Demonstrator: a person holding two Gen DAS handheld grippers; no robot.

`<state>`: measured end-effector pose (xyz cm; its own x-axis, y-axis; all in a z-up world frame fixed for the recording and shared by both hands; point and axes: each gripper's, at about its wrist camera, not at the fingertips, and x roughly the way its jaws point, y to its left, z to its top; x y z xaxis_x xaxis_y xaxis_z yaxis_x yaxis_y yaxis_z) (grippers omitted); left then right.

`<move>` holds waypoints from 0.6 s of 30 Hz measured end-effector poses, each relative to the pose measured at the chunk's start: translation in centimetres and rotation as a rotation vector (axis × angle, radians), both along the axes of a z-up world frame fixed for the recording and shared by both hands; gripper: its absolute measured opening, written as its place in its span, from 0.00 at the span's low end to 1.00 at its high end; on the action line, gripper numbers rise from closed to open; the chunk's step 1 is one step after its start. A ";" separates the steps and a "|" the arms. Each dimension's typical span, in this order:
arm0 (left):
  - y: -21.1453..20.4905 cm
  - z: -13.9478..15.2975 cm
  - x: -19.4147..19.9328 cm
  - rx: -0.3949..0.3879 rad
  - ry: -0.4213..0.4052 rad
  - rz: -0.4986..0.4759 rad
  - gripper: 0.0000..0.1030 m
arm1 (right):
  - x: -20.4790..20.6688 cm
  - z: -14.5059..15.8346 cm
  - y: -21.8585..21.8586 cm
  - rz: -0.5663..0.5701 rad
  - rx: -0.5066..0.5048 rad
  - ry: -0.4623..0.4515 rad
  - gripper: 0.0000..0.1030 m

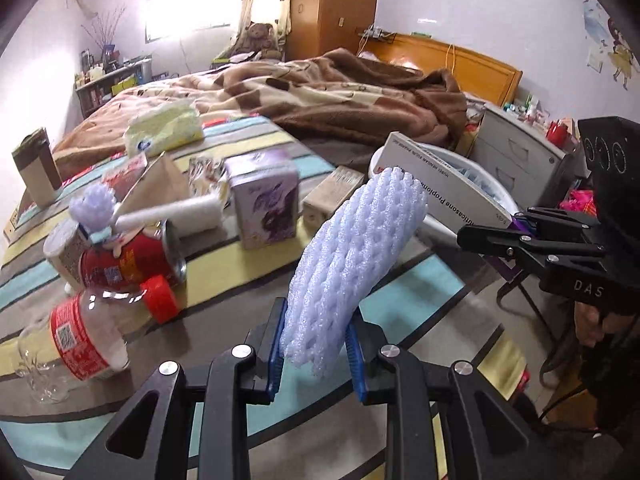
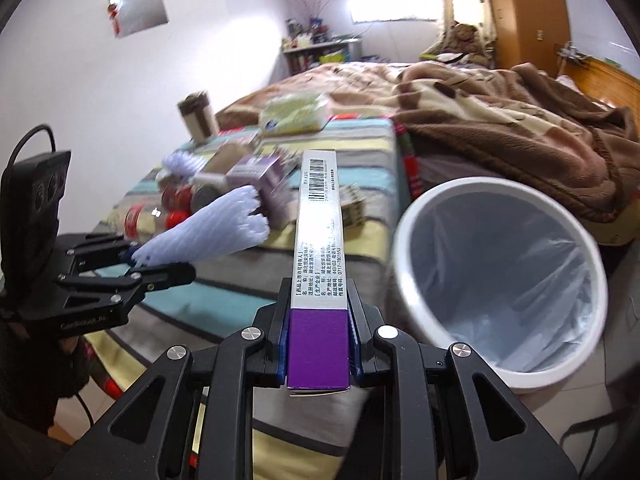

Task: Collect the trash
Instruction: 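Lift the foam net with the left gripper while the right gripper carries the medicine box over the bin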

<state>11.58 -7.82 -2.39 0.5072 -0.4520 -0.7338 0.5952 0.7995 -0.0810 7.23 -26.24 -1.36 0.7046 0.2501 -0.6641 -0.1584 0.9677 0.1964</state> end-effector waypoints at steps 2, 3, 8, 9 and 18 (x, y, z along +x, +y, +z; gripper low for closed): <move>-0.8 0.6 -0.1 -0.009 -0.015 0.001 0.26 | -0.1 0.3 -0.9 -0.034 0.001 -0.010 0.22; -1.3 0.9 0.0 -0.016 -0.017 -0.004 0.26 | -0.1 0.4 -1.4 -0.053 0.002 -0.012 0.22; -3.8 1.9 0.3 -0.038 -0.028 -0.024 0.26 | -0.2 0.7 -3.5 -0.133 -0.001 -0.023 0.22; -4.3 2.0 0.5 -0.048 -0.024 -0.026 0.26 | -0.2 0.7 -3.8 -0.146 -0.004 -0.023 0.22; -9.8 2.7 2.0 -0.087 -0.006 -0.058 0.26 | 0.4 -0.2 -6.9 -0.267 -0.017 0.005 0.23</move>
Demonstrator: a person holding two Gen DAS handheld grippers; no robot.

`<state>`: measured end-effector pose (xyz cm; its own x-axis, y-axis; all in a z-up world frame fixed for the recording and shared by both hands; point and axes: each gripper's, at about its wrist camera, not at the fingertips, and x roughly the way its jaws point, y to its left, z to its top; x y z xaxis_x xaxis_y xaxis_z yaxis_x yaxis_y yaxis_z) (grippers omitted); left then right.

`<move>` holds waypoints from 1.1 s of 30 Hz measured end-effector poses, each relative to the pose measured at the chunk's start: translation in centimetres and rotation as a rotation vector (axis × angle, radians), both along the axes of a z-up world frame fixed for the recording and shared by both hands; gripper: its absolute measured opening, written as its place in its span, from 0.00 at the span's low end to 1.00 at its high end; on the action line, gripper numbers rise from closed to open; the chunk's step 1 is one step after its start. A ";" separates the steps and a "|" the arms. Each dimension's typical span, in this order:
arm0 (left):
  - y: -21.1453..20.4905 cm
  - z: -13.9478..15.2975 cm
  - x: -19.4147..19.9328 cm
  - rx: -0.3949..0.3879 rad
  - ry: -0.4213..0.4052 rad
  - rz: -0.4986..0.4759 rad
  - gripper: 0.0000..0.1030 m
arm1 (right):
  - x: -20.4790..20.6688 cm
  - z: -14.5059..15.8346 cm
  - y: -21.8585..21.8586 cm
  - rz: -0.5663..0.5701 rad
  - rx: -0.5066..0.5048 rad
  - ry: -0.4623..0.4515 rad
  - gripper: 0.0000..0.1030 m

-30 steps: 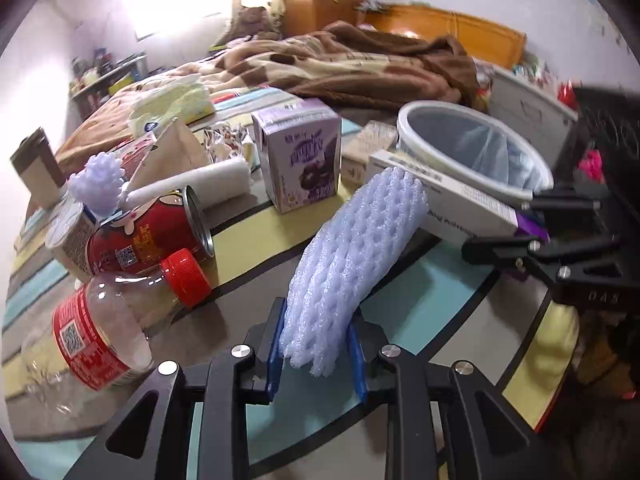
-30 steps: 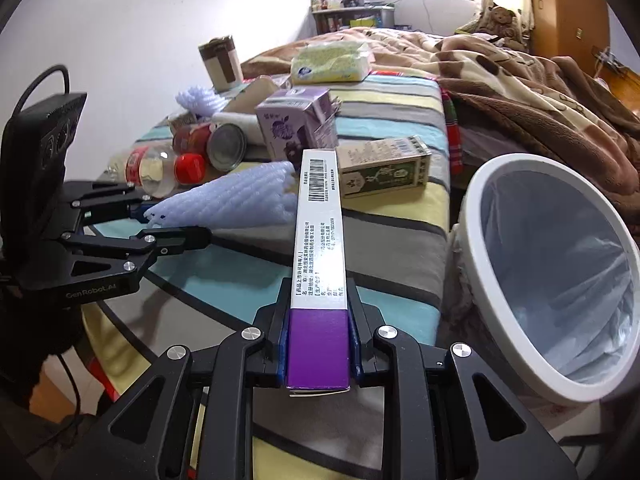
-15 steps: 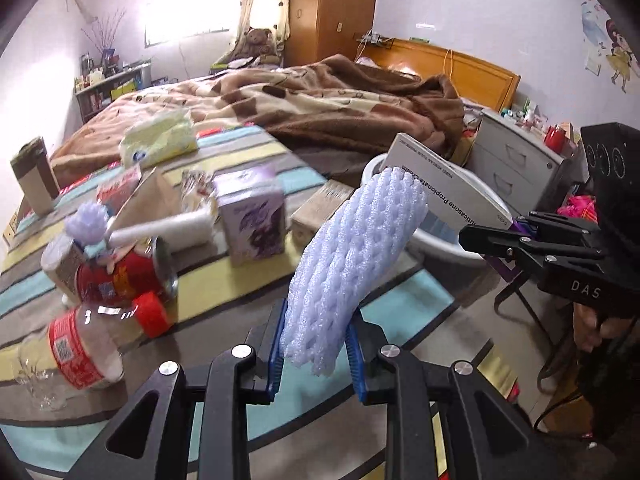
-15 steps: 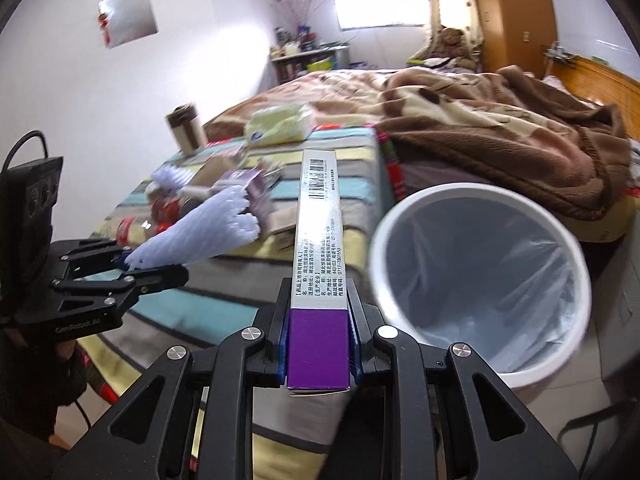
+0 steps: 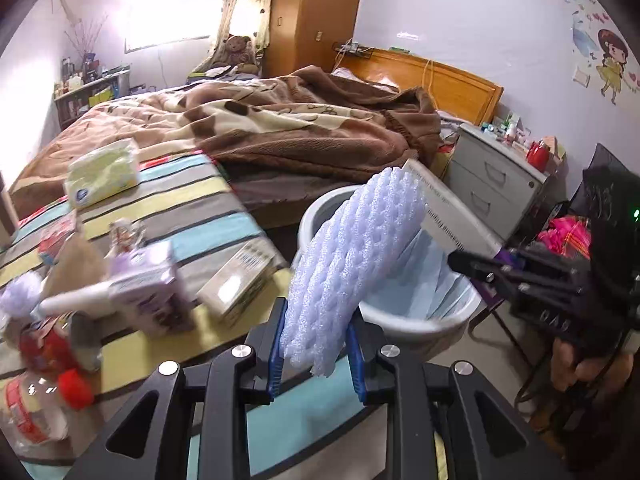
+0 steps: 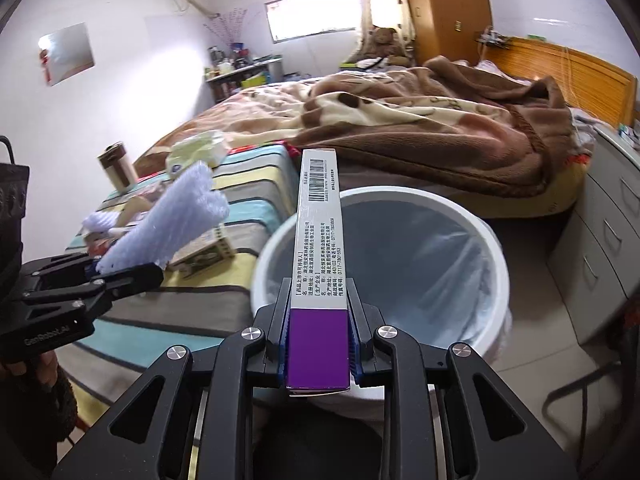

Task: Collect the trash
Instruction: 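Lift the foam net with the left gripper while the right gripper carries the medicine box over the bin, then open the left gripper over the bin while the right gripper releases the medicine box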

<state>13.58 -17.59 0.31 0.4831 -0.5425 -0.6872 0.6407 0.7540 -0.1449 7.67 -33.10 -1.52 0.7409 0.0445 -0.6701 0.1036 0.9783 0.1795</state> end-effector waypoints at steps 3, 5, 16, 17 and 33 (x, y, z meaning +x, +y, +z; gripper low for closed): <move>-1.9 0.1 0.2 0.008 -0.012 -0.014 0.27 | 0.1 -0.3 -1.1 -0.035 0.001 0.011 0.23; -3.2 0.2 0.5 0.002 0.006 -0.030 0.27 | 0.2 -0.6 -1.7 -0.065 0.004 0.019 0.23; -7.9 -1.2 1.5 0.020 0.046 -0.060 0.27 | 1.1 -2.2 -3.9 -0.158 0.003 0.082 0.23; -8.3 -1.4 1.6 0.029 0.049 -0.057 0.27 | 1.1 -2.4 -4.1 -0.168 0.004 0.087 0.23; -9.9 -2.2 1.5 0.043 0.062 -0.061 0.57 | 0.6 -2.2 -4.9 -0.218 0.011 0.102 0.54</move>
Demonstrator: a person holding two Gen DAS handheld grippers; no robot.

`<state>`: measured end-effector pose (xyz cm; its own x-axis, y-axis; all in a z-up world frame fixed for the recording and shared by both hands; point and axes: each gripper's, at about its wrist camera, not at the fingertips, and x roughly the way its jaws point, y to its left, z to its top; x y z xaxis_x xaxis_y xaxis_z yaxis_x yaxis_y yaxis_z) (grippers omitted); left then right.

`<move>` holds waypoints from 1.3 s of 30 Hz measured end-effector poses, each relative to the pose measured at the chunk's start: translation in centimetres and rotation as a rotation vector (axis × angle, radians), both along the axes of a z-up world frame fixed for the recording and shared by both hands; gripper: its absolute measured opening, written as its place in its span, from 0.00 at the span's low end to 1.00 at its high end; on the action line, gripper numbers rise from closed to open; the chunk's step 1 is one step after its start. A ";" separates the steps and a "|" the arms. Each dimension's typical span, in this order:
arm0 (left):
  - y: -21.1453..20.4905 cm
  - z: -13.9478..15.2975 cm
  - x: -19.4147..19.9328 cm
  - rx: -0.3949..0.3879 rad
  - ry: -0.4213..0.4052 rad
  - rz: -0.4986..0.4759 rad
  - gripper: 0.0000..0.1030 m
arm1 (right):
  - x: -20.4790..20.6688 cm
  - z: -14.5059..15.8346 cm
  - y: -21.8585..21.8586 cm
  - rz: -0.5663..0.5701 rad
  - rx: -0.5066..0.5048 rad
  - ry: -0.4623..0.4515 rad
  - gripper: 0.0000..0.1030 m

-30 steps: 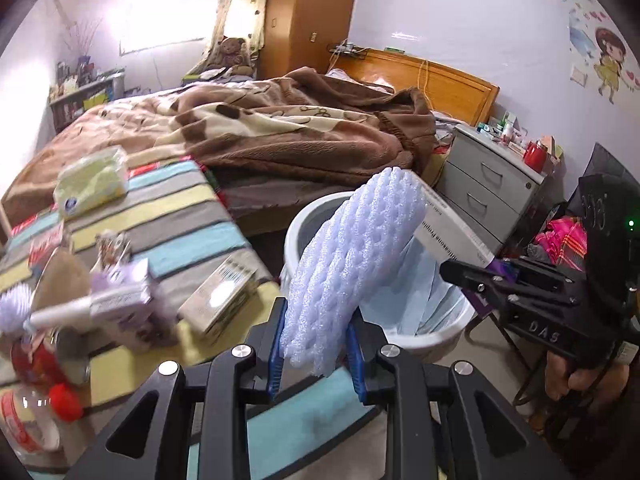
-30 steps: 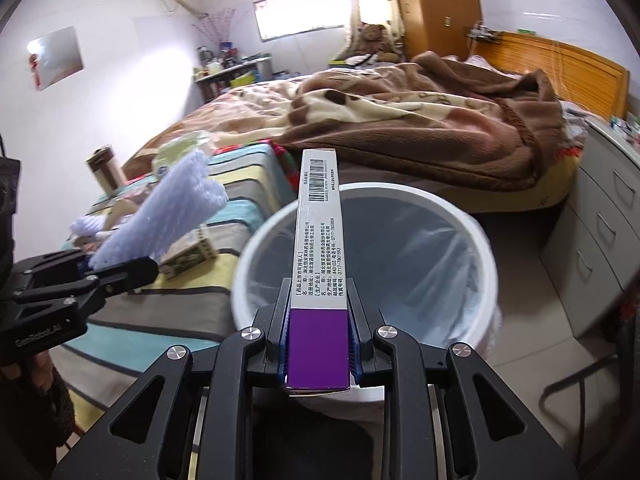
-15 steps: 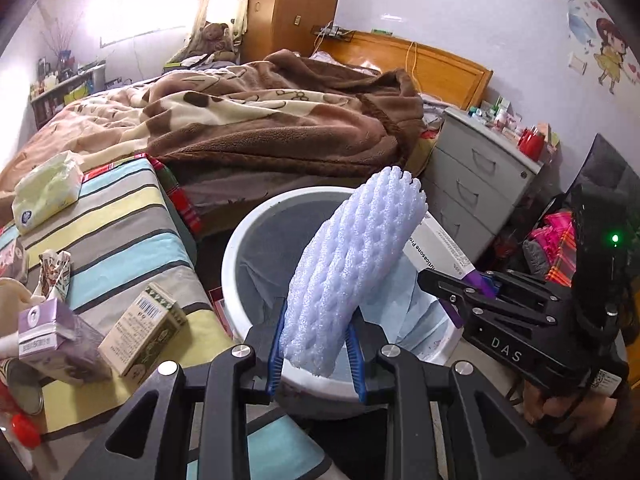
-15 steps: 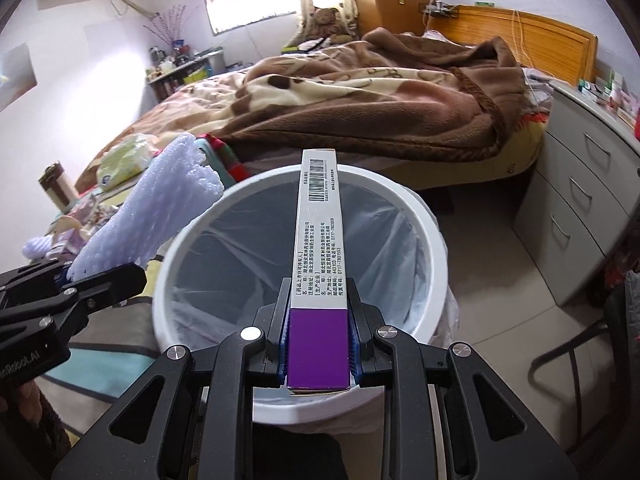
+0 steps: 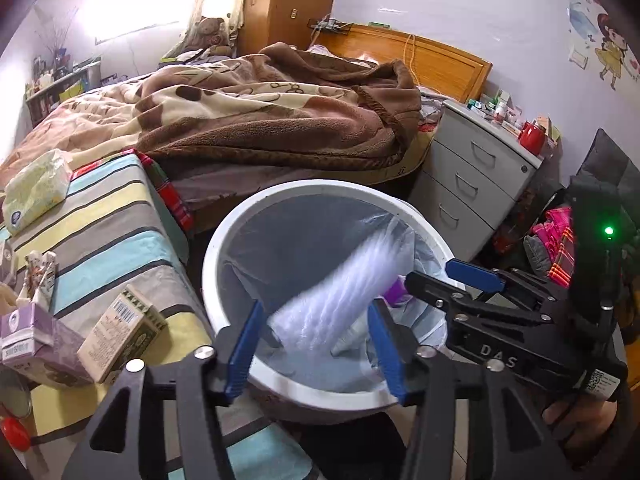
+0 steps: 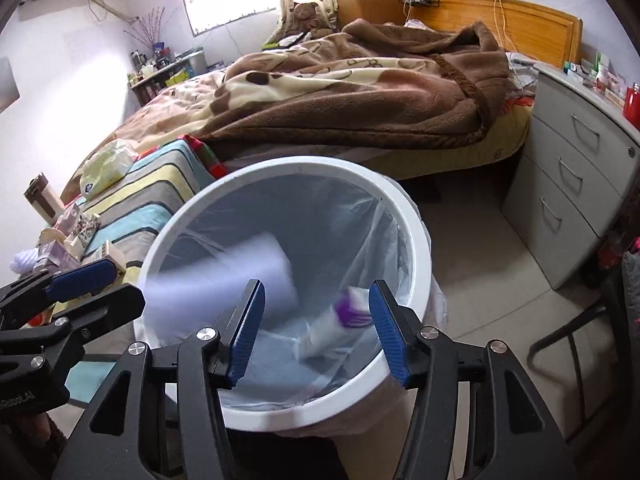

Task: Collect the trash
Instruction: 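Open the left gripper over the bin while the right gripper releases the medicine box, then move the left gripper to the clear Coca-Cola bottle while the right approaches the beige carton box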

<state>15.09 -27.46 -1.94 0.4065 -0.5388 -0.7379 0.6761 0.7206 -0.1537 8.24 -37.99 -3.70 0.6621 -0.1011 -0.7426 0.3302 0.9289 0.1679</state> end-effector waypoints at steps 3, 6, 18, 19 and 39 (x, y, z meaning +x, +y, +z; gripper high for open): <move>0.7 0.4 -0.3 -0.004 -0.011 0.017 0.62 | -0.3 0.7 0.5 -0.002 -0.009 -0.020 0.54; 1.8 1.0 -0.5 -0.024 -0.016 0.033 0.62 | -0.5 1.3 1.0 0.001 -0.014 -0.039 0.54; 6.9 3.0 -1.5 -0.039 -0.066 0.124 0.62 | -0.6 3.0 4.4 0.064 -0.012 -0.109 0.54; 7.4 3.1 -1.6 -0.038 -0.072 0.130 0.62 | -0.5 3.1 4.8 0.072 -0.015 -0.113 0.54; 20.8 3.5 -1.5 -0.042 -0.124 0.338 0.62 | 2.7 2.2 12.3 0.226 0.037 -0.111 0.65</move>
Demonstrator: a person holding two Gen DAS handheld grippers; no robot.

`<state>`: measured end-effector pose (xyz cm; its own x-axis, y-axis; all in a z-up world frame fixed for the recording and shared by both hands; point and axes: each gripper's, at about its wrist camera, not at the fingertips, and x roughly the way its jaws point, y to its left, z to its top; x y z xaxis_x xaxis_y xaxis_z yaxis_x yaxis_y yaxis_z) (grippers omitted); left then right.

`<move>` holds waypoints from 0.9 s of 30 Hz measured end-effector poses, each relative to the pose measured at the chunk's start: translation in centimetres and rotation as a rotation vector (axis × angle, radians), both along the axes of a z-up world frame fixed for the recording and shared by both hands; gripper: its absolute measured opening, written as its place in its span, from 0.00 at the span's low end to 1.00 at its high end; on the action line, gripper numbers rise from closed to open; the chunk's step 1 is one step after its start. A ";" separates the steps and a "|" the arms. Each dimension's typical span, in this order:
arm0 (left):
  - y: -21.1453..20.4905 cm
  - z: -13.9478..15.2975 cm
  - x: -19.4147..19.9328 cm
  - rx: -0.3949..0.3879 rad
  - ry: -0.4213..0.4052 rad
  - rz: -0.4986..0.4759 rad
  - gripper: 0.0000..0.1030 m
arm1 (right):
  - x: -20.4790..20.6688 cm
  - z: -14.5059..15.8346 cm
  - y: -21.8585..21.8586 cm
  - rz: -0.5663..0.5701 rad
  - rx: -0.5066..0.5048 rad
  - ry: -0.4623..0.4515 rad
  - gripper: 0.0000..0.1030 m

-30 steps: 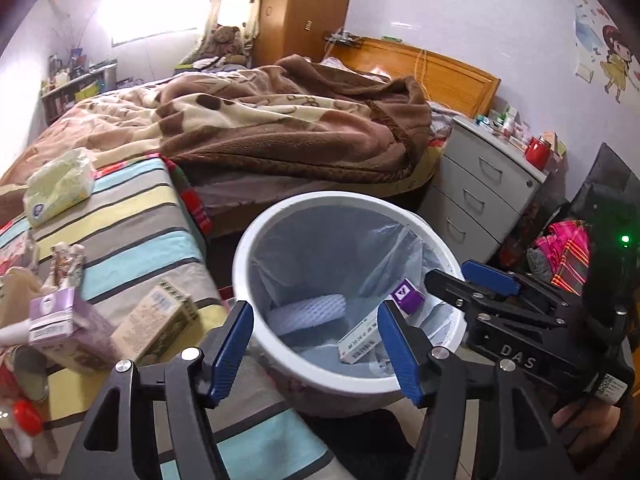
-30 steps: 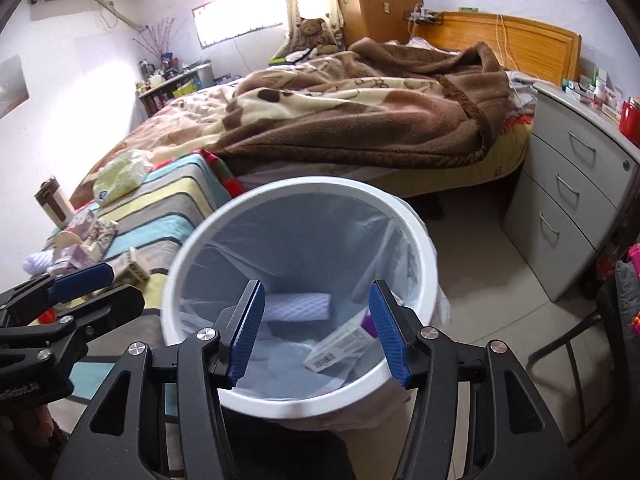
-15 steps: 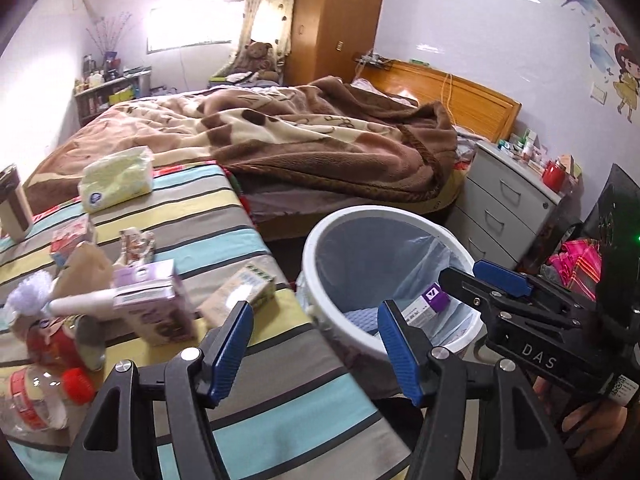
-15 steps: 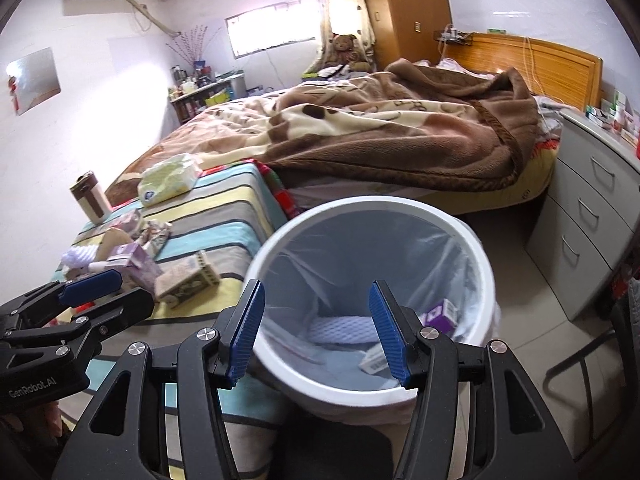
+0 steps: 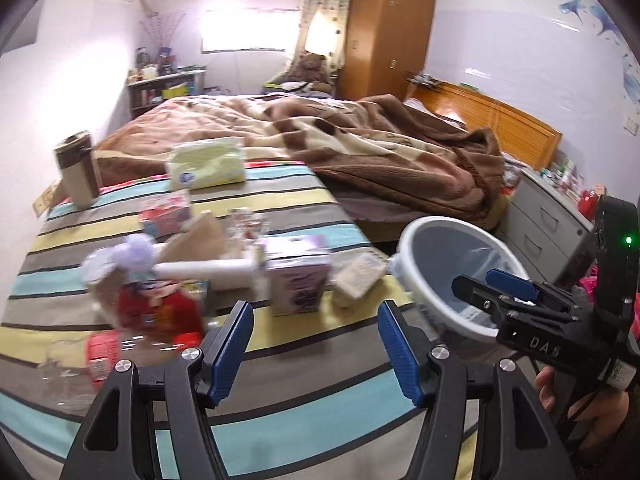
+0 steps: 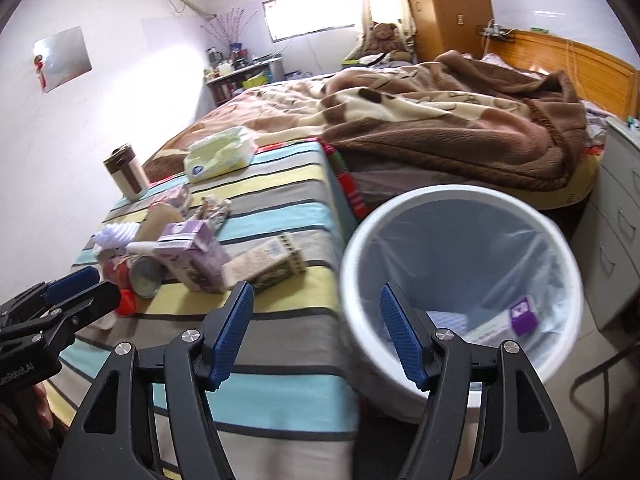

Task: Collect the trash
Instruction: 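Move the left gripper to the clear Coca-Cola bottle while the right approaches the beige carton box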

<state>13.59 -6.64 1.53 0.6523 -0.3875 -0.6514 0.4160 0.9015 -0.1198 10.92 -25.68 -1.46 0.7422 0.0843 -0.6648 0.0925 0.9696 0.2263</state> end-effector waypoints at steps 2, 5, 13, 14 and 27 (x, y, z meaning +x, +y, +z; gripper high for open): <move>1.6 -0.3 0.3 0.005 0.005 0.020 0.62 | 0.6 -0.2 0.7 0.004 -0.006 0.009 0.65; 4.0 -0.7 0.8 0.014 0.013 0.058 0.62 | 1.6 -0.8 1.2 0.008 0.016 0.033 0.65; 9.5 -1.3 1.9 0.028 0.021 0.144 0.62 | 4.3 -1.9 2.2 -0.021 -0.006 0.098 0.65; 9.9 -1.4 2.0 0.035 0.021 0.153 0.62 | 4.6 -2.0 2.3 -0.023 -0.012 0.100 0.65; 14.5 -3.0 5.2 0.106 0.081 0.135 0.62 | 7.7 -3.0 3.0 -0.043 0.021 0.178 0.65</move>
<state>18.75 7.86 -1.44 0.6376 -0.2262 -0.7364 0.2831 0.9578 -0.0491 18.61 -22.67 -4.42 0.6165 0.0704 -0.7842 0.1737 0.9593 0.2227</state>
